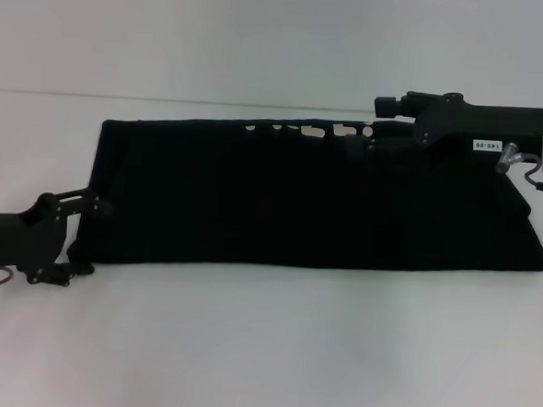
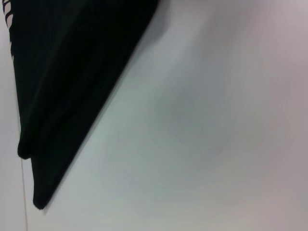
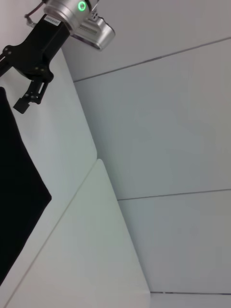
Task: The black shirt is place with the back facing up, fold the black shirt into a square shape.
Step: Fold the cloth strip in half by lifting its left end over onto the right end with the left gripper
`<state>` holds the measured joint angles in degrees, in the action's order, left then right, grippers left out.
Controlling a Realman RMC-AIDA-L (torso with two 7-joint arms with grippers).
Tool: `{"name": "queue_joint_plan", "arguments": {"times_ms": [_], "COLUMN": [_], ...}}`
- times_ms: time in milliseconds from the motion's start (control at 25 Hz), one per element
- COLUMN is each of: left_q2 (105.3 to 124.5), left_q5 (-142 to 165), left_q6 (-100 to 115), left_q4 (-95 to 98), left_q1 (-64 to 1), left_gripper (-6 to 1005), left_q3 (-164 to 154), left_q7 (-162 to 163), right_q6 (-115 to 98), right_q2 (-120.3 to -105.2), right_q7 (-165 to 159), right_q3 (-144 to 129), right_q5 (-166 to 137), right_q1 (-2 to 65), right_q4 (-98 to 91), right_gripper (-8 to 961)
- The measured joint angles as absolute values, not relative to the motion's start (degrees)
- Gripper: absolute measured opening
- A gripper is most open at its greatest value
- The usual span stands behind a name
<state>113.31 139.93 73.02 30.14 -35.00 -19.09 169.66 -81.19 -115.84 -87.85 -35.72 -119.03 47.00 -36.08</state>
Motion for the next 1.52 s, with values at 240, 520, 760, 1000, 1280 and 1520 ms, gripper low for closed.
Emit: {"name": "queue_joint_plan", "arguments": {"times_ms": [240,520,760,1000,1280,1520], "left_q2": [113.29,113.46,113.40,113.21,112.96,112.94], "left_q5": [139.9,139.8,139.8,140.2,140.0,139.9], "left_q6": [72.4,72.5,71.5,69.8,69.0,69.2], "left_q4": [30.2,30.2,30.1,30.2,30.5,30.3], "left_q1": [-34.8,-34.6,-34.9,-35.2,-35.8,-36.0], "left_gripper": [951,951,951,951,950,950], "left_q3": [-19.1,-19.1,-19.1,-19.1,-19.1,-19.4], "left_q7": [169.6,169.6,169.4,169.1,167.5,166.6], "right_q6": [-81.1,-81.1,-81.0,-81.0,-81.2,-81.4], "right_q2": [-115.84,-115.84,-115.84,-115.84,-115.84,-115.84], "right_q7": [-87.8,-87.8,-87.8,-87.8,-87.8,-87.8], "right_q3": [-35.7,-35.7,-35.7,-35.7,-36.0,-36.0], "right_q5": [-118.4,-118.3,-118.3,-117.4,-117.1,-117.1], "right_q1": [46.8,46.8,46.9,46.8,46.8,46.8], "right_q4": [-36.1,-36.2,-36.2,-36.2,-36.4,-36.4], "right_gripper": [928,928,928,928,928,928]}}
